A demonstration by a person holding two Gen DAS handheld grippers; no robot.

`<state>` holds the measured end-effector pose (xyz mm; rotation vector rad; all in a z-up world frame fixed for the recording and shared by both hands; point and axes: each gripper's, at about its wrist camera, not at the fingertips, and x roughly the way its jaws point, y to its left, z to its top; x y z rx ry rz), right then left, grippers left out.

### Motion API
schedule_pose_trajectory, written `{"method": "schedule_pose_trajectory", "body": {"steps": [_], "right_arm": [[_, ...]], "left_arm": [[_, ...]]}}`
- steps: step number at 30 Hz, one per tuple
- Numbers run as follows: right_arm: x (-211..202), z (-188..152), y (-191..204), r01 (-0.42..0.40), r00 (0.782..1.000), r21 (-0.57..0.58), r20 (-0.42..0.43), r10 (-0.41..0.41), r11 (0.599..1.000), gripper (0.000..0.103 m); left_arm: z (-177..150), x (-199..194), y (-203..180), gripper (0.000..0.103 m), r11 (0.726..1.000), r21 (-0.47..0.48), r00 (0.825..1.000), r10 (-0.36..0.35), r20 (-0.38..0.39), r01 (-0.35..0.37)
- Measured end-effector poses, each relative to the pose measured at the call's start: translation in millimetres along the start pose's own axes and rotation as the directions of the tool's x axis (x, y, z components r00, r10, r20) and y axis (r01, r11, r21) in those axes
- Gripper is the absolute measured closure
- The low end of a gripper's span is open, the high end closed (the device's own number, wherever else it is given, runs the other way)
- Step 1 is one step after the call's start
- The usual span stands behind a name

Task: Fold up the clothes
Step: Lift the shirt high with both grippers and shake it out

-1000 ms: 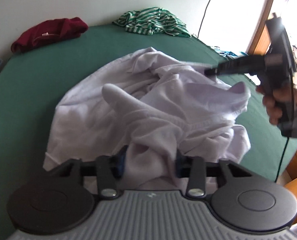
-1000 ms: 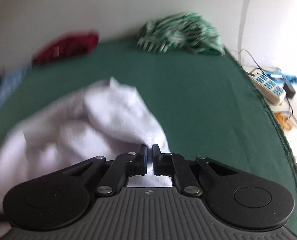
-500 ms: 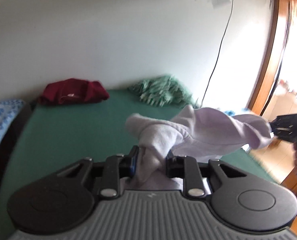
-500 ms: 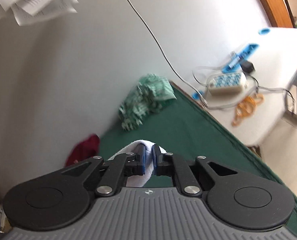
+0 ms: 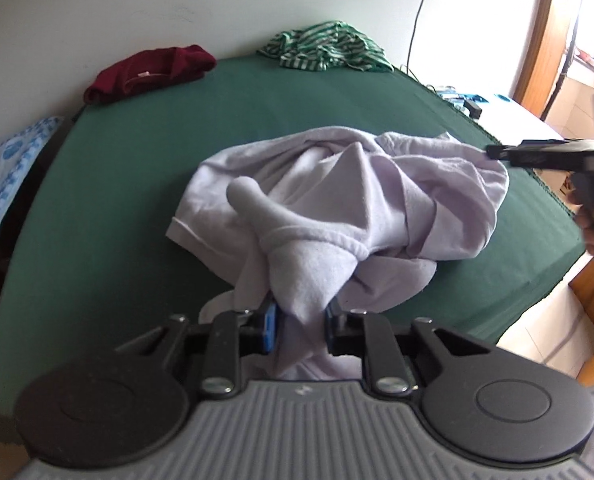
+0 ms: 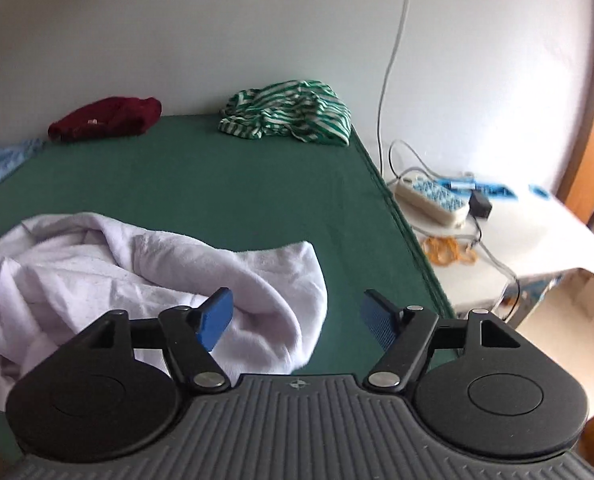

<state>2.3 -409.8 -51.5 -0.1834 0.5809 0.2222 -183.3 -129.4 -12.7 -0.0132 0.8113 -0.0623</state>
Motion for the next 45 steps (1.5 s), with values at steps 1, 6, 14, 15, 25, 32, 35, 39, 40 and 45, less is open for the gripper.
{"method": "schedule_pose_trajectory", "body": {"steps": [1,6,14,15,25,32,35,39,40,45], "right_arm": [[15.7,0.7,5.4,0.005,1.0,-0.032,-0.023,-0.005,0.999,0.029],[36.1,37.1,-22.5,-0.153,0.978,0.205,-0.108,0.178,0.967,0.097],[-66.3,149.1,-60.2,-0.416,0.892,0.343,0.335,0.304,0.842,0.097],[-77.5,159.8,-60.4,-0.431,0.876,0.33,0.376,0.302,0.84,0.097],[-137.5,215.7,-60.9,-0.545,0.757,0.324,0.586,0.289,0.773,0.097],[-148.3,179.8,-61.6,-0.548,0.785,0.408,0.553,0.28,0.731,0.097],[-167.6,160.8,-56.1,-0.502,0.808,0.427,0.543,0.231,0.752,0.097],[-190.1,129.5,-49.9,-0.418,0.849,0.483,0.509,0.142,0.77,0.097],[-194.8,121.5,-48.8,-0.389,0.862,0.504,0.495,0.112,0.771,0.097],[-208.7,85.3,-50.0,-0.281,0.903,0.627,0.428,-0.02,0.727,0.097]], "left_arm": [[-1.9,-3.8,-1.9,0.084,1.0,-0.008,1.0,0.009,0.006,-0.009],[15.1,-22.6,10.8,0.085,0.99,-0.07,0.989,0.129,0.072,-0.124],[145.5,-170.6,70.0,0.103,0.95,-0.203,0.743,0.312,0.592,-0.237],[158.3,-185.8,79.2,0.103,0.956,-0.206,0.722,0.293,0.627,-0.209],[144.0,-49.2,75.2,0.031,0.984,0.178,0.911,-0.045,0.411,-0.031],[133.4,88.4,44.9,0.014,0.845,0.524,0.965,-0.217,0.149,0.109],[139.2,129.6,27.5,0.006,0.717,0.678,0.959,-0.276,0.062,0.162],[164.4,176.1,8.0,0.007,0.616,0.75,0.947,-0.318,-0.043,0.241],[170.3,185.9,4.7,0.006,0.602,0.749,0.939,-0.336,-0.076,0.276],[193.6,225.6,-6.3,0.016,0.592,0.662,0.88,-0.407,-0.246,0.459]]}}
